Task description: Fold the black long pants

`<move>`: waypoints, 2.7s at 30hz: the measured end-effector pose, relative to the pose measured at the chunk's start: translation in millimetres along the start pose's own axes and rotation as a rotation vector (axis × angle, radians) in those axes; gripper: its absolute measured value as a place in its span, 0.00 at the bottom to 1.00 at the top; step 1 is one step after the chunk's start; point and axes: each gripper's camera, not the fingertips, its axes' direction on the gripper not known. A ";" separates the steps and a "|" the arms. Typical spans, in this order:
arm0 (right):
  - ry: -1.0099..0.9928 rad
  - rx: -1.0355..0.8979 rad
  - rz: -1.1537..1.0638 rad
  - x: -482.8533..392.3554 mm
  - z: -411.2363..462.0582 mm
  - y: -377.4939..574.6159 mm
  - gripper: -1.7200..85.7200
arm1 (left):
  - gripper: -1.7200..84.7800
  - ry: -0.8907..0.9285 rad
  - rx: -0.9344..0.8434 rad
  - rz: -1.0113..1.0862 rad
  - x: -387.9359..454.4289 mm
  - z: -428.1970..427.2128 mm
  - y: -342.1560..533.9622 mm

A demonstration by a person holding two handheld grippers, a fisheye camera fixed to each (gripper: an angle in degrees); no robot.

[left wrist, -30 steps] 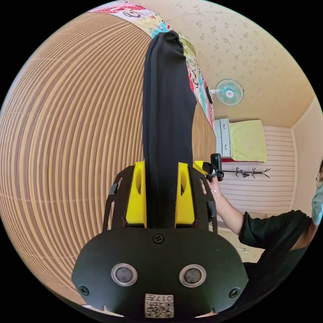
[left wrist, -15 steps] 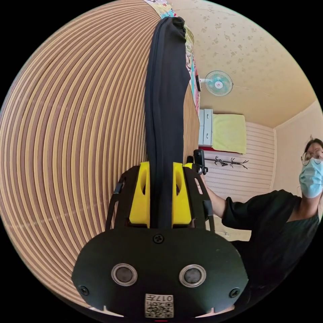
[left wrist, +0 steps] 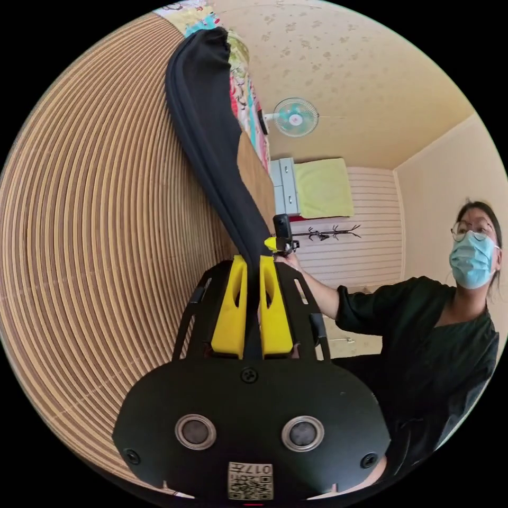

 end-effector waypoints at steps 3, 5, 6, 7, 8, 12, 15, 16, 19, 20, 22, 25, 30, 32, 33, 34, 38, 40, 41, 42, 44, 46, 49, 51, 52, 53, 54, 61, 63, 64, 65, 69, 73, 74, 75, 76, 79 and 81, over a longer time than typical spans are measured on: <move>-0.088 0.062 -0.090 -34.8 9.0 43.2 0.05 | 0.07 0.087 0.045 0.094 40.7 -9.1 24.6; -0.077 0.075 -0.167 -67.5 15.3 65.9 0.04 | 0.07 0.100 0.059 0.155 74.1 -14.3 36.4; -0.073 0.078 -0.230 -92.4 19.7 81.1 0.04 | 0.07 0.106 0.071 0.202 99.3 -18.8 43.3; -0.075 0.078 -0.260 -104.6 21.7 88.6 0.04 | 0.07 0.116 0.082 0.257 127.6 -23.3 49.9; -0.080 0.083 -0.321 -129.7 25.2 104.5 0.04 | 0.07 0.122 0.084 0.285 142.7 -25.1 53.0; -0.067 0.102 -0.512 -221.3 35.1 161.7 0.04 | 0.07 0.081 0.073 0.512 261.8 -33.3 75.7; -0.052 0.102 -0.642 -288.4 38.8 192.2 0.04 | 0.07 0.073 0.086 0.657 344.5 -36.0 90.8; -0.057 0.099 -0.669 -301.7 39.3 196.8 0.04 | 0.07 0.080 0.105 0.720 376.4 -37.4 96.3; -0.095 0.082 -0.765 -360.1 40.4 209.6 0.04 | 0.07 0.083 0.149 0.829 446.6 -39.4 100.4; -0.076 0.082 -0.808 -383.7 41.3 213.8 0.03 | 0.07 0.079 0.154 0.853 459.8 -39.2 100.4; -0.033 0.076 -0.875 -419.0 43.5 218.9 0.03 | 0.07 0.071 0.182 0.937 505.7 -39.9 97.9; 0.064 0.070 -0.961 -463.4 52.2 219.7 0.03 | 0.07 0.055 0.224 0.922 532.7 -39.8 78.0; 0.440 0.101 -0.793 -441.2 80.6 148.3 0.03 | 0.07 -0.162 0.199 0.680 493.5 -20.1 6.3; 0.559 0.080 -0.720 -411.0 95.1 109.5 0.02 | 0.07 -0.250 0.165 0.582 460.9 -5.2 -27.0; 0.602 0.070 -0.664 -387.1 102.6 81.4 0.02 | 0.07 -0.292 0.144 0.537 436.7 4.8 -48.1; 0.618 0.064 -0.638 -374.6 105.8 67.2 0.02 | 0.07 -0.322 0.130 0.472 408.6 13.0 -68.9; 0.659 0.058 -0.486 -288.0 119.2 -16.6 0.02 | 0.07 -0.403 0.102 0.324 328.6 37.1 -112.7; 0.685 0.030 -0.409 -252.9 125.7 -36.3 0.02 | 0.07 -0.510 0.033 0.262 280.6 64.3 -119.4; 0.727 0.008 -0.386 -231.0 132.9 -39.9 0.02 | 0.07 -0.527 0.015 0.253 269.7 72.1 -117.5; 0.753 -0.006 -0.386 -210.1 139.0 -36.7 0.02 | 0.07 -0.542 -0.009 0.232 247.5 87.3 -109.2; 0.767 -0.028 -0.361 -176.0 143.1 -26.0 0.03 | 0.07 -0.558 -0.029 0.188 215.2 107.5 -89.2; 0.750 -0.030 -0.322 -138.9 142.7 -8.3 0.03 | 0.08 -0.529 -0.036 0.107 173.6 130.4 -54.3; 0.703 -0.029 -0.203 -75.6 137.0 26.6 0.05 | 0.08 -0.495 -0.066 -0.023 128.6 157.2 -8.2; 0.662 -0.030 -0.061 -26.5 129.2 51.9 0.07 | 0.09 -0.511 -0.097 -0.093 108.8 171.2 14.5; 0.659 -0.031 -0.024 -15.3 126.8 57.2 0.08 | 0.11 -0.534 -0.116 -0.146 97.4 177.3 26.9; 0.660 -0.039 0.050 5.2 120.7 65.7 0.09 | 0.11 -0.541 -0.121 -0.171 92.5 178.8 32.2; 0.648 -0.036 0.115 21.6 111.5 71.0 0.10 | 0.13 -0.529 -0.118 -0.210 84.8 178.3 41.1; 0.447 0.180 0.208 42.7 20.2 23.3 0.19 | 0.18 -0.283 0.188 -0.314 70.0 116.0 23.7; 0.395 0.223 0.176 43.2 -6.0 -23.7 0.21 | 0.20 -0.286 0.214 -0.310 67.0 106.8 -0.3; 0.384 0.221 0.170 44.5 -10.5 -37.1 0.22 | 0.21 -0.306 0.209 -0.305 64.2 104.7 -18.5; 0.377 0.208 0.161 48.6 -17.3 -64.8 0.22 | 0.21 -0.316 0.202 -0.303 62.2 104.8 -27.7; 0.415 0.073 0.133 76.8 -17.3 -142.5 0.23 | 0.21 -0.377 0.076 -0.249 50.9 128.3 -76.9; 0.504 0.042 0.085 89.8 -22.5 -158.2 0.22 | 0.19 -0.492 0.004 -0.185 61.6 156.5 -75.6; 0.440 0.047 0.106 96.0 -31.2 -156.3 0.22 | 0.19 -0.508 -0.009 -0.172 65.8 160.4 -73.3; 0.359 0.007 0.146 107.9 -34.7 -150.8 0.21 | 0.19 -0.541 -0.041 -0.160 74.2 167.6 -67.7; 0.347 0.007 0.151 110.7 -38.1 -145.6 0.21 | 0.19 -0.576 -0.074 -0.161 81.4 173.7 -59.9; 0.315 0.003 0.219 123.3 -52.4 -115.3 0.20 | 0.18 -0.585 -0.105 -0.188 93.1 182.3 -25.2; 0.221 0.009 0.306 135.6 -61.6 -87.8 0.18 | 0.17 -0.527 -0.081 -0.249 94.1 177.1 0.4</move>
